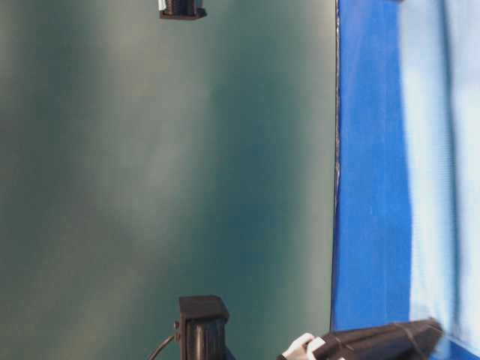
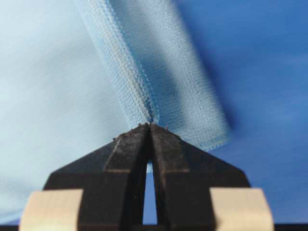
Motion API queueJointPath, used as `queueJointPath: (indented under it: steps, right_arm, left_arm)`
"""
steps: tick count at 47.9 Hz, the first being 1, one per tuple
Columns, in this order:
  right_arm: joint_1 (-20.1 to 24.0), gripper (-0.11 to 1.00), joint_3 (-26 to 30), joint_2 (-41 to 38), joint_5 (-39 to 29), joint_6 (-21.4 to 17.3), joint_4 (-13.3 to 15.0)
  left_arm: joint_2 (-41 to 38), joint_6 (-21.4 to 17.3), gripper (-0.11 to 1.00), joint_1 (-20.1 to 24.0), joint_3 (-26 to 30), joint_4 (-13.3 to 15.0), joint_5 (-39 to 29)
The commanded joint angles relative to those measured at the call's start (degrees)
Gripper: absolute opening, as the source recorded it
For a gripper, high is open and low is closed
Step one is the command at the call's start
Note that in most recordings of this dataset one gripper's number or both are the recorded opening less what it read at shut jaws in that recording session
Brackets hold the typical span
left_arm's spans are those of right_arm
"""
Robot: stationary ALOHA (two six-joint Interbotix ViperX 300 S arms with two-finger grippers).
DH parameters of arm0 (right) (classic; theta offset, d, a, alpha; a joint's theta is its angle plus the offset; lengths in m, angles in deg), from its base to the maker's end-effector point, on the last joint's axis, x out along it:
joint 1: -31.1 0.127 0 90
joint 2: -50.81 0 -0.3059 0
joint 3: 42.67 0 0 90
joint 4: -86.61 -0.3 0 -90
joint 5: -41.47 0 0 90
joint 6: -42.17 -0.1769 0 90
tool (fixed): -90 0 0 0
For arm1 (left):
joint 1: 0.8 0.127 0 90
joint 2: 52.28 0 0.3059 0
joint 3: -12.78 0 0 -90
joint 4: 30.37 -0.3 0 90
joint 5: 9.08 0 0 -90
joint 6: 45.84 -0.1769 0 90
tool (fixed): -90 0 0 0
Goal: Fold the light blue towel.
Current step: 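Lift the far edge with both grippers and fold it toward the near edge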
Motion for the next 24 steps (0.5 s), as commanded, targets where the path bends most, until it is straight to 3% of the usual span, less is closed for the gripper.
queueJointPath:
  steps: [1,14,24]
  right_arm:
    - [3.16,0.02,0.35,0.97,0.00,-2.02,-0.09]
    - [12.22,0.02,0.09,0.97,0.09,-7.21,-0.09]
    - [16.70,0.02,0.26,0.88,0.35,-8.88,-0.09]
  left_arm:
    - [0.70,1.93,0.02,-3.34,0.70,0.09,0.18]
    - [0.53,9.93,0.02,-11.60,1.58,0.09,0.18]
    - [0.44,11.07,0.02,-15.03,3.08,0.09,-0.79]
